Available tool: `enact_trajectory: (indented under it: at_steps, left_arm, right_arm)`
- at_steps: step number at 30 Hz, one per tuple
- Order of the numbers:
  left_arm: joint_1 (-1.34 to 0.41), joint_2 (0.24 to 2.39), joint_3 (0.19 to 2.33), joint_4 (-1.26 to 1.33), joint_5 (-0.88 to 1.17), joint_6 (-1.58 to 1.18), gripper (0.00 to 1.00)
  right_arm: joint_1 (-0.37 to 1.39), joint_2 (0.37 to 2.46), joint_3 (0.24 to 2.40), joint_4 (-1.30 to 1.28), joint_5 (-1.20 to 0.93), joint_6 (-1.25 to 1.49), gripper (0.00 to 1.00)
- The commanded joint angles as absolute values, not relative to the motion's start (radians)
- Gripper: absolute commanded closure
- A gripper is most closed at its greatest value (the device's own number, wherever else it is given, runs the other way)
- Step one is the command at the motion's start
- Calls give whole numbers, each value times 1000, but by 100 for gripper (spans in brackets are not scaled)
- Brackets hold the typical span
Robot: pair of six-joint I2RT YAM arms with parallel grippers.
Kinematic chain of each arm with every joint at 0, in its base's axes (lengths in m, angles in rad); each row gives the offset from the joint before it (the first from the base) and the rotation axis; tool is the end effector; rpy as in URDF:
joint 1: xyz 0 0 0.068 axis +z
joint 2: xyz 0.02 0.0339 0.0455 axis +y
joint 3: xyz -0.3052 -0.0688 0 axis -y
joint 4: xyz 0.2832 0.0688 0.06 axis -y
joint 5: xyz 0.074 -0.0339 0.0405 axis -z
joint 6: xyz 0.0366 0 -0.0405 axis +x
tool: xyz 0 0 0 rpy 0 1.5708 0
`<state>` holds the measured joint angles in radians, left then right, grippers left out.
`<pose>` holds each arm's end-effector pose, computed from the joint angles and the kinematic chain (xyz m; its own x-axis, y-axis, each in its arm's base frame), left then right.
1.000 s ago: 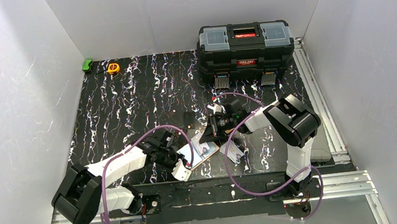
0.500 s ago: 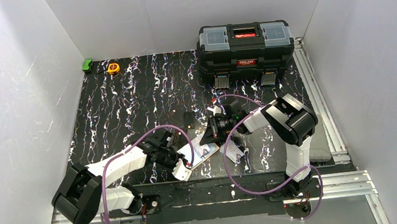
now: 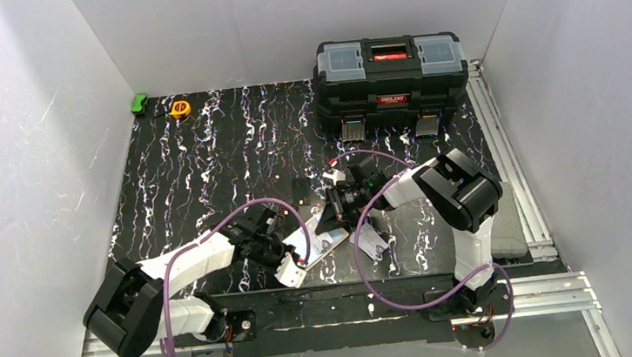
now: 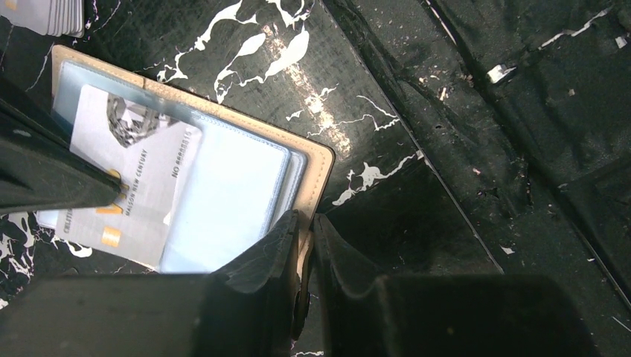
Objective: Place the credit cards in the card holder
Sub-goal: Insert the credit card into the card holder.
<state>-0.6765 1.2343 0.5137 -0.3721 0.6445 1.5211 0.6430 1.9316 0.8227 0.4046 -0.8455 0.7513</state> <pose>0.1571 -0.1543 0.1681 0.6807 0.4773 -0.5556 0.7270 -0.5328 0.4330 0.2897 0.2513 0.1086 -0.9617 -0.1547 -0.2262 -0.2705 0.4031 0.8743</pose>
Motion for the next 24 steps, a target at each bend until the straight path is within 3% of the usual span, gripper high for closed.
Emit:
enact_trajectory:
  at_steps: [1, 24]
  left_arm:
    - [-684, 1241, 527, -389, 655, 1511, 87]
    - [-692, 1256, 533, -383, 660, 1503, 87]
  right_arm:
    - [672, 1964, 877, 358, -885, 697, 99]
    - [667, 1933, 885, 165, -869, 562, 99]
